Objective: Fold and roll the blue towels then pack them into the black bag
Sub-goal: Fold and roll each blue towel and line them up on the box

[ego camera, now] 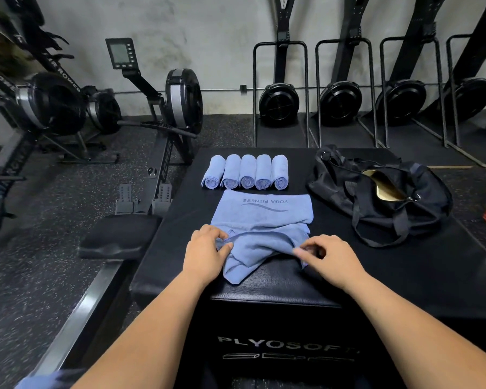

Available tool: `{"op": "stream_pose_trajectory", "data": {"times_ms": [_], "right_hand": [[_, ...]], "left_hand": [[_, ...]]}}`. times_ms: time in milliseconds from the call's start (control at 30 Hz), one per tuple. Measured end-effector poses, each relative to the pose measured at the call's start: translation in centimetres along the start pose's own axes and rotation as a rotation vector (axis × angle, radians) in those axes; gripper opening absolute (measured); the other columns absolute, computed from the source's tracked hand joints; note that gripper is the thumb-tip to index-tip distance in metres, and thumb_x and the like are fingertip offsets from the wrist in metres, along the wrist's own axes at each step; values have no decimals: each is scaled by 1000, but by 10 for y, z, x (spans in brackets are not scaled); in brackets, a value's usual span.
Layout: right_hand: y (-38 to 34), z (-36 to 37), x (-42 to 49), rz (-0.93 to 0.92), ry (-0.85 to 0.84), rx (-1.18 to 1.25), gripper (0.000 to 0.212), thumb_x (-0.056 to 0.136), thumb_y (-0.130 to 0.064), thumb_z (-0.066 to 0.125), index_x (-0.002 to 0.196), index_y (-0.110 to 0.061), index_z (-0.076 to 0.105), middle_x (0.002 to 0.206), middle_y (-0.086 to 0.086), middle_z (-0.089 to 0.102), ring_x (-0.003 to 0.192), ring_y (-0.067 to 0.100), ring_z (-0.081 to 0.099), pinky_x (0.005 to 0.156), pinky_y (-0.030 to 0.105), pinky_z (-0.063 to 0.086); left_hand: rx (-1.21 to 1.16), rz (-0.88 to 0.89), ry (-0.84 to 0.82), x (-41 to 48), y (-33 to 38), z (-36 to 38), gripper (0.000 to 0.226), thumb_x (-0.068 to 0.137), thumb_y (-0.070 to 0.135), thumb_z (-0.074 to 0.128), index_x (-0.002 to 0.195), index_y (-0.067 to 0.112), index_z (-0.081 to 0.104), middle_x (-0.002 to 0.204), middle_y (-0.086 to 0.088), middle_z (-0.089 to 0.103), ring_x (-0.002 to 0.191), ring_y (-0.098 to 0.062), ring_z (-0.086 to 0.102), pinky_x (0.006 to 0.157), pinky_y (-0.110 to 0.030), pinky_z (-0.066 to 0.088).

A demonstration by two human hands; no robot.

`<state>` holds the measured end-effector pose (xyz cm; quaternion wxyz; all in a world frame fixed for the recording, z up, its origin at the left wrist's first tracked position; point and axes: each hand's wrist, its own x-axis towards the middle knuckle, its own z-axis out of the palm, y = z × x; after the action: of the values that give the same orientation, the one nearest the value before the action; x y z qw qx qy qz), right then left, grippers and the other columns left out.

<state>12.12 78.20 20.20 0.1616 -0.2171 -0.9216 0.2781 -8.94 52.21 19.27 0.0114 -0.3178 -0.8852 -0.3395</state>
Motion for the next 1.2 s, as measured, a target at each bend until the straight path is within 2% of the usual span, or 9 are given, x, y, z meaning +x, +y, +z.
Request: {"op": "stream_pose_trajectory", "data": {"times_ms": [100, 267, 533, 600, 700, 833, 933, 1067, 1200], "right_hand": [[8, 6, -5, -39, -24, -167, 37, 73, -64, 85, 98, -42, 69, 88, -19, 62, 90, 7, 49, 78, 26, 47], [3, 6, -6, 4, 52, -291, 11, 84, -36, 80, 88, -32, 71, 84, -16, 61, 89, 16, 50, 73, 36, 47], [-6, -22, 12, 211, 336, 201, 9, 92, -21, 72, 91, -30, 71, 79, -10, 70, 77, 7, 64, 73, 25, 46], [-7, -28, 16, 223, 388, 268, 10, 92, -20, 73, 91, -30, 74, 78, -8, 70, 75, 9, 64, 70, 20, 44], [-7, -34, 23, 211, 406, 265, 8, 93, -24, 75, 92, -31, 76, 77, -8, 71, 75, 11, 65, 70, 25, 45], [-9, -34, 36, 198, 393, 114, 8, 95, -35, 72, 95, -30, 78, 74, -11, 70, 78, 19, 66, 73, 35, 50], [-15, -29, 45, 133, 341, -49, 13, 97, -40, 66, 103, -33, 75, 86, -10, 73, 90, 23, 65, 79, 41, 54], [-33, -12, 61, -7, 162, -171, 5, 97, -34, 66, 94, -31, 69, 100, -8, 70, 97, 23, 62, 77, 36, 47], [-37, 8, 73, -15, -16, -218, 11, 102, -32, 57, 92, -28, 53, 103, -5, 65, 93, 27, 60, 73, 36, 39]], "left_hand": [[17, 60, -9, -3, -2, -2, 19, 93, 21, 73, 111, 21, 70, 123, 7, 62, 104, -23, 51, 91, -42, 48], [112, 39, -28, -7, -2, -9, 19, 93, 17, 70, 111, 23, 70, 120, 9, 63, 106, -25, 51, 89, -41, 47], [-48, 49, 80, -3, -1, -26, 17, 85, 27, 81, 79, 33, 65, 126, 20, 65, 115, -13, 50, 96, -35, 43], [-63, 54, 106, -1, 2, -30, 21, 86, 30, 80, 75, 32, 62, 116, 20, 70, 111, -10, 52, 92, -32, 43], [-13, 20, 114, 4, 5, -34, 22, 92, 39, 74, 81, 31, 57, 87, 12, 67, 89, -12, 56, 78, -33, 42], [-54, -25, 201, 13, 14, -38, 15, 98, 38, 68, 86, 32, 62, 76, 12, 63, 81, -12, 55, 70, -32, 40], [-181, -96, 273, 23, 28, -40, 12, 98, 36, 70, 88, 29, 68, 76, 10, 68, 77, -8, 62, 68, -26, 45], [-274, -130, 228, 36, 40, -31, 6, 97, 32, 73, 100, 28, 74, 83, 10, 72, 78, -4, 66, 71, -17, 47], [-85, -84, 124, 40, 37, -10, 11, 95, 26, 68, 105, 26, 72, 98, 7, 71, 90, -19, 65, 86, -39, 52]]}}
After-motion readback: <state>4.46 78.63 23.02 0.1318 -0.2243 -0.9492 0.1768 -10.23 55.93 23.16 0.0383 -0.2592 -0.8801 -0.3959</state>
